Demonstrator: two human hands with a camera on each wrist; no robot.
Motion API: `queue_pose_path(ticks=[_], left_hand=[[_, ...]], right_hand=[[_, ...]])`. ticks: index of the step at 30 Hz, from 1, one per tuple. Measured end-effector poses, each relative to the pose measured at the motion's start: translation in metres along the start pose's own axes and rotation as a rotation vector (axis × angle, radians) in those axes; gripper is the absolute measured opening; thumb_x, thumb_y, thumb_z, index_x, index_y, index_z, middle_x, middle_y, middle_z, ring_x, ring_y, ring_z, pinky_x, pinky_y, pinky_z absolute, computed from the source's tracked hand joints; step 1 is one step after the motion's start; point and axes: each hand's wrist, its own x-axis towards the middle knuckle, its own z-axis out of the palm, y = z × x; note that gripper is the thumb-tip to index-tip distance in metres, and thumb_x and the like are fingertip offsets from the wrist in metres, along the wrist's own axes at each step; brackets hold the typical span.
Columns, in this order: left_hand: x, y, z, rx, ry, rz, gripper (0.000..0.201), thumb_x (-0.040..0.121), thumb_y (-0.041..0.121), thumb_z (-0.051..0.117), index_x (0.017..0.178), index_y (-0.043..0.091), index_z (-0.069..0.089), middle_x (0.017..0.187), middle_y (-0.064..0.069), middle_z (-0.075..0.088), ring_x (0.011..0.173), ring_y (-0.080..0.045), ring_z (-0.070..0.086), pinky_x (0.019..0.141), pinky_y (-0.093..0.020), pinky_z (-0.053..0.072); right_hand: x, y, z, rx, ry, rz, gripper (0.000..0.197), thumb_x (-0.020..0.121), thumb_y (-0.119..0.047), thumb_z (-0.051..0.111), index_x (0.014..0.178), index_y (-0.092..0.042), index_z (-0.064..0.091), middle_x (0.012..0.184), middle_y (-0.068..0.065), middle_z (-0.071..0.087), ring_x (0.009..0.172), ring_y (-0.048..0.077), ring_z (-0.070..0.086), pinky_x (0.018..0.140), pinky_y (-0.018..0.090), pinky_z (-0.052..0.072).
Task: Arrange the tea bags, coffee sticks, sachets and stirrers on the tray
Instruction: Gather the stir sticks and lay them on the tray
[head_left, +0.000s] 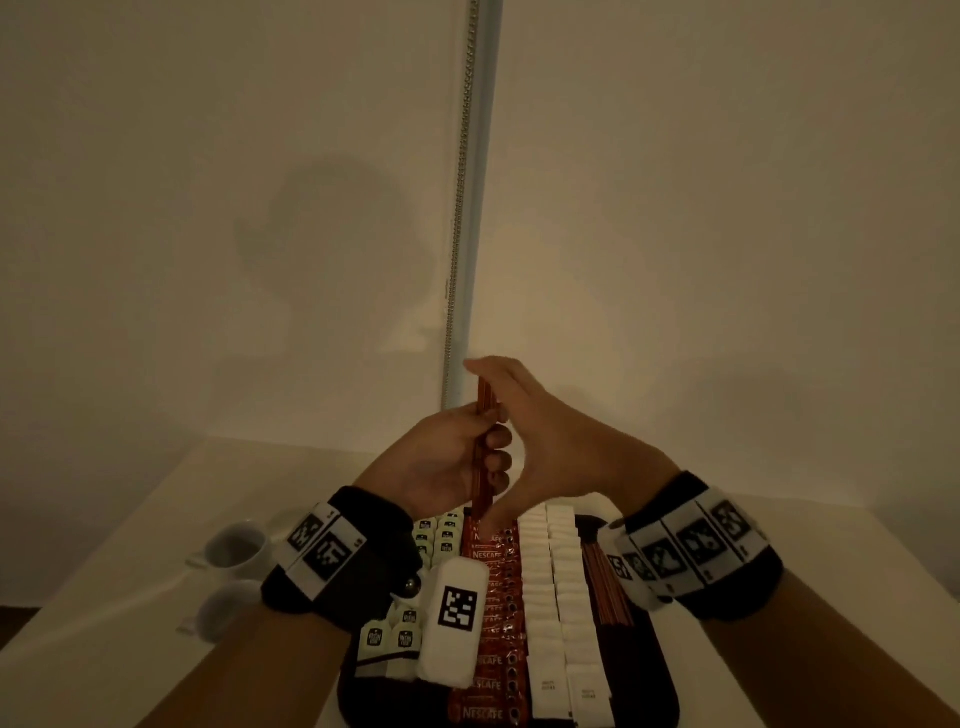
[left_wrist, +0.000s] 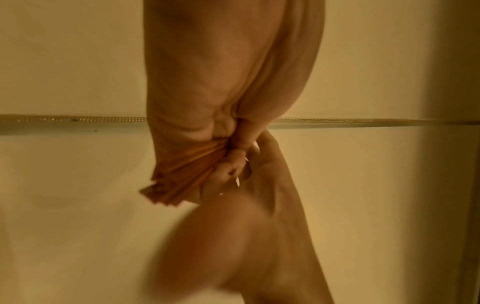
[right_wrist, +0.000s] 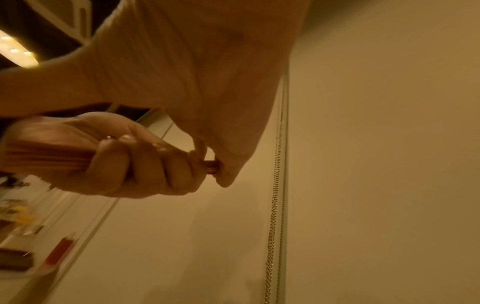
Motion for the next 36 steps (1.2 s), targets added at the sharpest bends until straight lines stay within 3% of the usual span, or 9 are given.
queue_pose_path(ticks=[5,12,17,20,22,24,26,32,36], left_hand=[[0.0,-0.003,0.002,-0.019,0.023,-0.022,0.025,0.101,0.018,0.039,0.079,0.013,0.051,0.06,0.002,0.04,0.046,-0.009,0.037,0.044,-0.02,0.037],[0.002,-0.006,0.005,-0.037,0.05,-0.014,0.025,0.099,0.014,0.037,0.079,0.012,0.053,0.061,0.001,0.039,0.044,-0.007,0.036,0.043,-0.019,0.035],[0.001,-0.007,0.006,-0.029,0.043,-0.002,0.028,0.1,0.015,0.035,0.077,0.013,0.05,0.056,0.003,0.038,0.044,-0.007,0.033,0.044,-0.019,0.033],[0.0,-0.008,0.006,-0.049,0.047,-0.003,0.027,0.101,0.016,0.035,0.077,0.014,0.048,0.055,0.004,0.037,0.043,-0.007,0.032,0.041,-0.018,0.033],[-0.001,-0.009,0.005,-0.03,0.029,-0.001,0.027,0.1,0.016,0.037,0.075,0.015,0.046,0.055,0.005,0.036,0.043,-0.006,0.032,0.042,-0.018,0.033],[-0.002,-0.008,0.007,-0.008,0.014,0.001,0.028,0.102,0.019,0.035,0.076,0.015,0.046,0.055,0.005,0.036,0.044,-0.006,0.031,0.044,-0.018,0.031],[-0.001,-0.008,0.011,0.03,0.013,0.021,0.03,0.103,0.021,0.033,0.076,0.015,0.047,0.055,0.006,0.037,0.045,-0.006,0.032,0.046,-0.018,0.03],[0.001,-0.019,0.014,0.145,0.033,0.069,0.029,0.103,0.021,0.035,0.078,0.014,0.049,0.059,0.002,0.043,0.048,-0.008,0.041,0.05,-0.021,0.036],[0.001,-0.039,0.015,0.219,0.029,0.06,0.026,0.103,0.022,0.035,0.083,0.014,0.048,0.06,0.002,0.041,0.049,-0.009,0.041,0.05,-0.02,0.037]], right_hand=[[0.0,0.003,0.007,-0.259,-0.041,-0.042,0.129,0.049,-0.051,0.087,0.148,-0.012,0.015,0.149,0.0,0.005,0.137,0.017,0.019,0.107,0.025,0.038],[0.001,0.005,0.01,-0.197,0.009,-0.09,0.118,0.05,-0.044,0.088,0.143,-0.008,0.026,0.14,0.002,0.013,0.125,0.017,0.031,0.096,0.028,0.048],[0.002,0.009,0.012,-0.191,0.011,-0.101,0.123,0.047,-0.045,0.09,0.144,-0.009,0.024,0.138,0.0,0.014,0.126,0.014,0.028,0.101,0.024,0.044],[0.003,0.014,0.008,0.137,0.003,-0.002,0.119,0.055,-0.026,0.09,0.147,-0.015,0.016,0.137,-0.002,0.02,0.126,0.005,0.029,0.11,0.018,0.03],[0.004,0.015,0.005,0.501,0.115,0.12,0.078,0.077,-0.027,0.073,0.142,-0.016,0.031,0.133,0.001,0.037,0.124,0.005,0.038,0.113,0.028,0.031],[0.005,0.014,0.005,0.809,0.2,0.221,0.042,0.085,-0.04,0.052,0.118,-0.014,0.057,0.111,0.002,0.056,0.105,0.006,0.054,0.098,0.024,0.045],[0.008,0.012,0.012,0.959,0.24,0.257,0.028,0.094,-0.032,0.045,0.099,-0.011,0.063,0.099,0.004,0.061,0.094,0.011,0.058,0.085,0.021,0.047],[0.011,0.005,0.026,0.964,0.404,0.336,0.031,0.1,-0.022,0.038,0.083,-0.015,0.062,0.097,0.002,0.067,0.073,0.019,0.056,0.056,0.02,0.045],[0.011,0.01,0.028,1.071,0.512,0.364,0.027,0.101,-0.021,0.038,0.085,-0.014,0.058,0.096,0.004,0.07,0.093,0.017,0.064,0.071,0.025,0.049]])
